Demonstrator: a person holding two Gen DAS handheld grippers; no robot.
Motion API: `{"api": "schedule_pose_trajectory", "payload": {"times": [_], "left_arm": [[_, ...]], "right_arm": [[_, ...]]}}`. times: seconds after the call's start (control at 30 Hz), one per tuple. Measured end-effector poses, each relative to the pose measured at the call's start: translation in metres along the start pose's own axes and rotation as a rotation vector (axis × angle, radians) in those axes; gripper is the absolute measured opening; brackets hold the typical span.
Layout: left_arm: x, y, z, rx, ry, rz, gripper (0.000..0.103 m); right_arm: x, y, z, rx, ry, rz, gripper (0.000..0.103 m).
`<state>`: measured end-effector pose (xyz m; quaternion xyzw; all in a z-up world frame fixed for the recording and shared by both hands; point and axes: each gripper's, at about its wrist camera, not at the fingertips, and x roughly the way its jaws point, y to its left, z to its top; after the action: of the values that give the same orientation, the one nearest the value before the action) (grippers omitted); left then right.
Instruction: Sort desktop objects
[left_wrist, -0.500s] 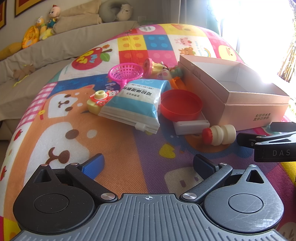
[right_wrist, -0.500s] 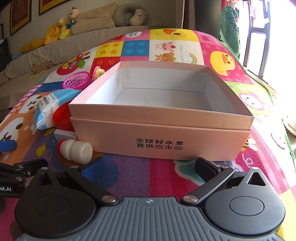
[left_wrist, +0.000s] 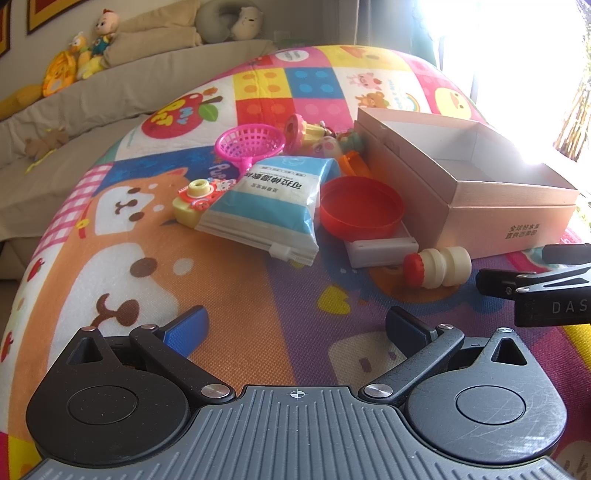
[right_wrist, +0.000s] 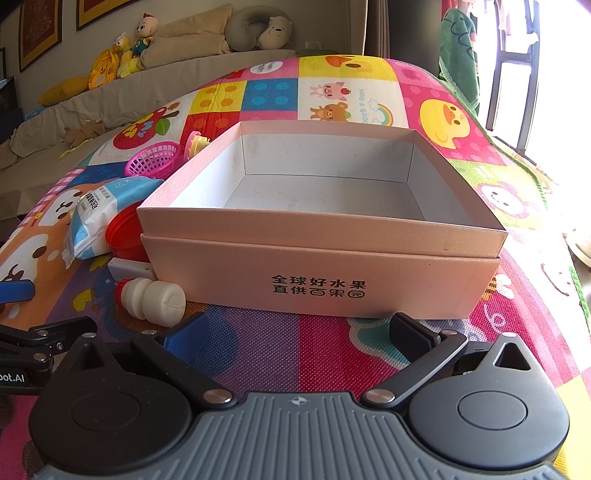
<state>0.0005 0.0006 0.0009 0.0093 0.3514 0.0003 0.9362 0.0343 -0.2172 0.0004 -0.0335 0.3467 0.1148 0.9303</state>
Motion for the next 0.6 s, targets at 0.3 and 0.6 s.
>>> {"api": "schedule_pose_trajectory", "payload": {"times": [0.3, 0.6], "left_arm": [[0.003, 0.002, 0.005, 0.011, 0.036, -0.007, 0.103], [0.003, 0.001, 0.005, 0.023, 0.032, -0.01, 0.103]], "right_arm": [[-0.016, 0.004, -0.012, -0.018, 0.071, 0.002, 0.103], [-0.018, -0.002, -0.009, -0.055, 0.079, 0.052, 0.103]]}}
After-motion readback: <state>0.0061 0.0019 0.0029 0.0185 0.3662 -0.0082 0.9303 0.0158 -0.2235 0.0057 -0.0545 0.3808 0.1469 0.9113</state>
